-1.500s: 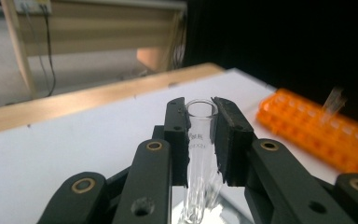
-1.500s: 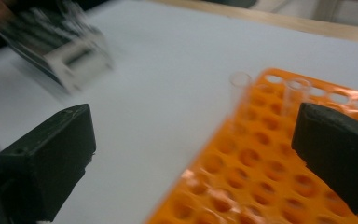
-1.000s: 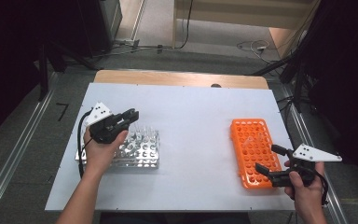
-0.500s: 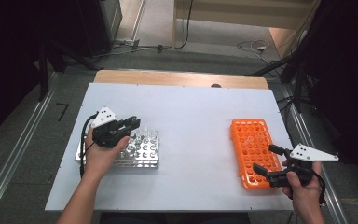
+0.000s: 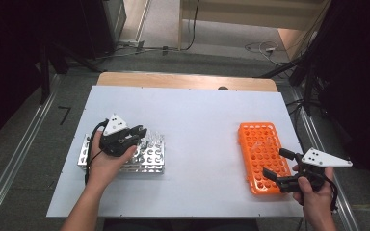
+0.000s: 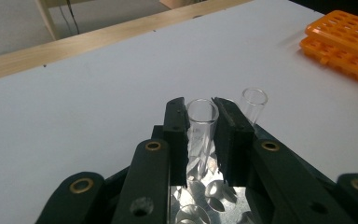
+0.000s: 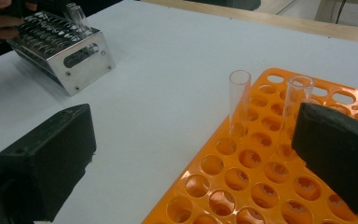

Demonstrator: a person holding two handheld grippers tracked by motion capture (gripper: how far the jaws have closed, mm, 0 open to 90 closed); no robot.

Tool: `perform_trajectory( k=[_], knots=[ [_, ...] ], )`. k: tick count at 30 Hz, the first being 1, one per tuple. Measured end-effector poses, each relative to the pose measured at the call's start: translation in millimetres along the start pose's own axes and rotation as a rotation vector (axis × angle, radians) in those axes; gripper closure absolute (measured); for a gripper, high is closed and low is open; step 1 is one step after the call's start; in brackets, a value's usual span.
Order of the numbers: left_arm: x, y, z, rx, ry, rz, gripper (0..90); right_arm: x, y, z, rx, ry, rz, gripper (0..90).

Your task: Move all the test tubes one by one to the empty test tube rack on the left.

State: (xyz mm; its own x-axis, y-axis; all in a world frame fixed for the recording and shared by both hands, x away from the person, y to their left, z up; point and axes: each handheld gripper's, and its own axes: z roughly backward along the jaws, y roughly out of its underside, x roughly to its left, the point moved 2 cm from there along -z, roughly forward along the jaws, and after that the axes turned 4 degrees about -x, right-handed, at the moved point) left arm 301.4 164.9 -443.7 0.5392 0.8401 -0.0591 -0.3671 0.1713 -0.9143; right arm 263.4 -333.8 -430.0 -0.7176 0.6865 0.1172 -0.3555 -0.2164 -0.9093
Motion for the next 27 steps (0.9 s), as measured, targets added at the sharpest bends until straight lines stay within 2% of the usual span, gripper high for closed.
perform_trajectory(
  k=[5, 9, 15, 20, 27],
  knots=[
    [1.1, 0.8, 1.1, 0.008, 0.015, 0.026, 74.0, -1.9, -1.3, 1.8, -0.01, 0.001, -0.004, 0.0],
    [3.1, 1.1, 2.7, -0.003, 0.019, 0.055, 70.0, -3.0, -2.7, 2.7, -0.02, 0.001, -0.009, 0.0],
    [1.0, 0.4, 6.9, -0.03, 0.026, 0.068, 64.4, -6.9, -5.6, 2.2, -0.023, 0.025, -0.018, 0.0],
    [-0.5, -0.9, 15.0, -0.063, 0.047, 0.085, 56.1, -10.4, -8.6, -0.8, -0.024, 0.039, -0.028, 0.0],
    [-7.0, -4.6, 29.3, -0.092, 0.044, 0.087, 38.3, -16.9, -11.1, -7.6, -0.014, 0.057, -0.043, 1.2]
  ],
)
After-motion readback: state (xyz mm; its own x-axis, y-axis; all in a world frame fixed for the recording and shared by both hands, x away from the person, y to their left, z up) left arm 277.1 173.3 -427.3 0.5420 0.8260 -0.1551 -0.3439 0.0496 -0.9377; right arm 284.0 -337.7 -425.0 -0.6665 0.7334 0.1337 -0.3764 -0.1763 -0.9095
